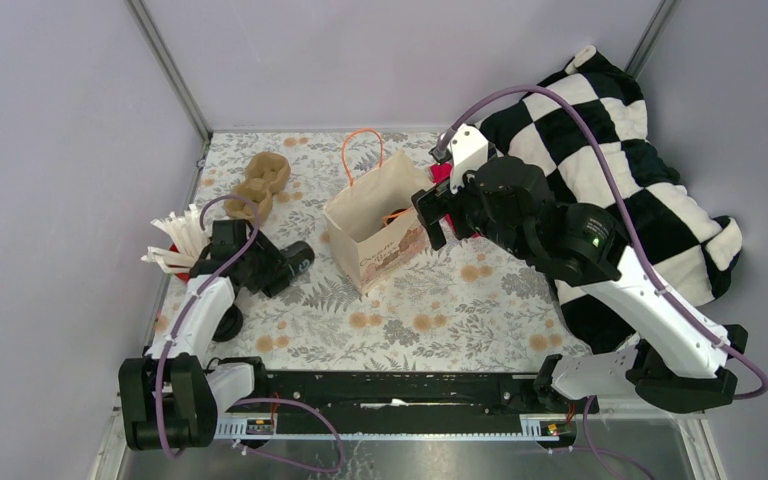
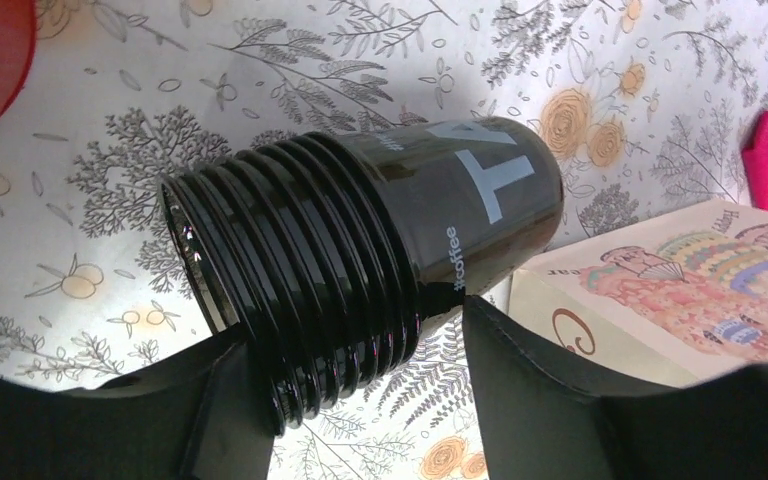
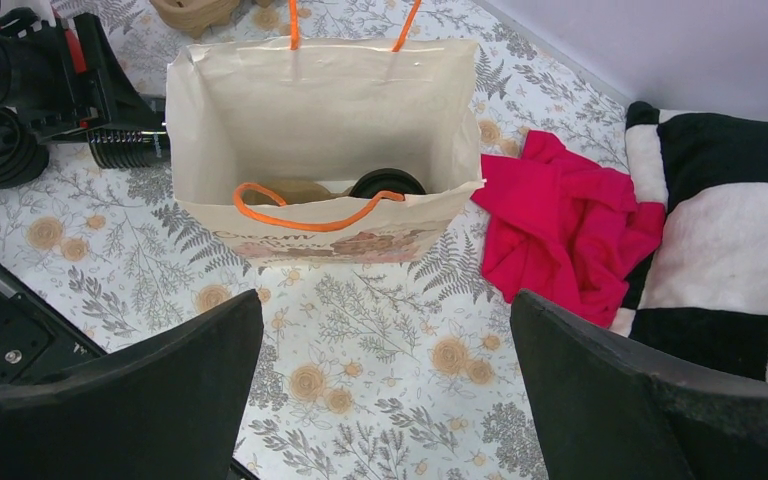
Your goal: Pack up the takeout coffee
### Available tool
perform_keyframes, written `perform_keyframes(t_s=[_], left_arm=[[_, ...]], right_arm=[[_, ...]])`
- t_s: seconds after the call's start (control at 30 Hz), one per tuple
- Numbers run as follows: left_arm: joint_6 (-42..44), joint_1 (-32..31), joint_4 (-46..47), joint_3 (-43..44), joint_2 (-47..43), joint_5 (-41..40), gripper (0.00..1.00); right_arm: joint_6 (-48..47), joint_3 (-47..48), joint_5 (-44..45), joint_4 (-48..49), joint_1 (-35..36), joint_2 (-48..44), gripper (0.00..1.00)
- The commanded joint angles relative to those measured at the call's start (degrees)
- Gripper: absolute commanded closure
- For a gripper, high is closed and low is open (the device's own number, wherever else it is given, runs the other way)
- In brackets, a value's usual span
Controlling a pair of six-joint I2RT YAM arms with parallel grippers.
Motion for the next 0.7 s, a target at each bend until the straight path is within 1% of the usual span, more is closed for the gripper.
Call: perform_keyframes(t_s=[0.0,0.07,0.13,0.2,0.23,0.33,0.4,0.47,0.67], left_arm=[[0.81,0.29,4.98,0.61,-1.67,0.53,0.4],[0.71,0.27,3.65,1.56,-2.44,-0.29,0.51],[0.32,0.26,2.76,2.18,-3.46,-1.14,0.59],[-0.03,0.06,1.16,3.66,-3.72,-1.93,0.69],[-0.1,-0.39,-0.3,4.84,-3.41,-3.21,0.72],[0.38,-2.41,-4.9,9.36,-1.25,-7.27,0.78],[0.71,-6.45,-8.48,13.34,1.13,-10.82,0.83],[0.87,-8.55,-12.55,17.47,4.79,-13.57,0.87],[3.92,-9.99,-24.26,30.89,18.56,-16.25,0.94]], right_arm=[[-2.0,-0.28,-0.83,-0.34,-0.29,-1.8,0.0],[-2.05,-0.67,-0.79,-0.14,-0.33,-2.1,0.0],[-2.1,-1.11,-0.79,0.29,-0.32,-2.53,0.0],[-2.05,-1.65,-0.87,0.78,-0.28,-2.97,0.0],[-1.99,-2.02,-1.0,1.07,-0.3,-3.23,0.0],[-1.75,-3.81,-1.19,2.07,-0.3,-4.57,0.0],[-1.62,-5.98,-1.15,2.68,-0.39,-5.74,0.0],[-1.46,-7.85,-0.98,3.32,-0.28,-7.09,0.0],[-1.41,-12.04,-0.07,4.7,-0.32,-10.77,0.0]])
